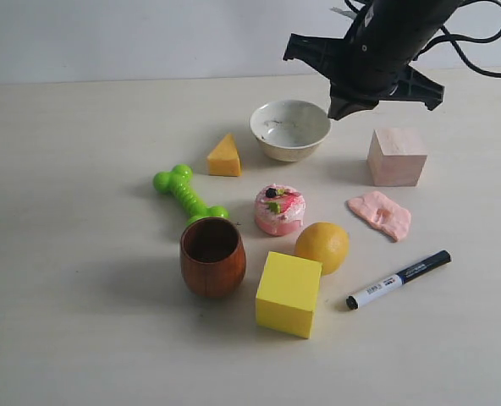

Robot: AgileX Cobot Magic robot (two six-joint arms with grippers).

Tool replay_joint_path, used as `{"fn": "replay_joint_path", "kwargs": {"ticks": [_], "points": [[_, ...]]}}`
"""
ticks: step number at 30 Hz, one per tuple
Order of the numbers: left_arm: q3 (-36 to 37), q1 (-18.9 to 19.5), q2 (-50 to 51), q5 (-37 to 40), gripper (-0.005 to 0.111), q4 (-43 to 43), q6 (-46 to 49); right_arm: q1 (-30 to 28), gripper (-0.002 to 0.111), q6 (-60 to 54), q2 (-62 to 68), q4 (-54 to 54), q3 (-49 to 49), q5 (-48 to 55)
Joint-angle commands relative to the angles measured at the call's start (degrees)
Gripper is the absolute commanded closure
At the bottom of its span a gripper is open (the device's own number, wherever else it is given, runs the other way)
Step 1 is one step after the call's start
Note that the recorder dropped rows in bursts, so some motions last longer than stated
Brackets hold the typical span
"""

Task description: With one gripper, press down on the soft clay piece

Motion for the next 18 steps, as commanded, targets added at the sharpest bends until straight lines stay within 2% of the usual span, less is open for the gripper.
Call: {"fn": "replay_joint_path", "kwargs": {"ticks": [1, 6, 9, 15, 18], "points": [[-0.1, -0.3, -0.4, -0.4, 0.107, -0.4, -0.2, 0.1, 0.108, -0.9, -0.4, -2.5, 0.4, -0.4], [-0.1, -0.3, -0.4, -0.4, 0.107, -0.4, -0.2, 0.1, 0.108, -0.4, -0.4, -6.6, 0.4, 7.9], [-0.1, -0.3, -0.4, -0.4, 0.107, -0.4, -0.2, 0.1, 0.108, -1.8, -0.4, -7.7, 0.4, 8.7], [-0.1, -0.3, -0.4, -0.4, 0.107, -0.4, -0.2, 0.1, 0.108, -6.5, -7.8, -7.7, 3.3, 0.8], [-0.1, -0.3, -0.4, -0.4, 0.107, -0.4, -0.2, 0.1, 0.108, -6.4, -14.5, -11.7, 7.2, -2.4]]}}
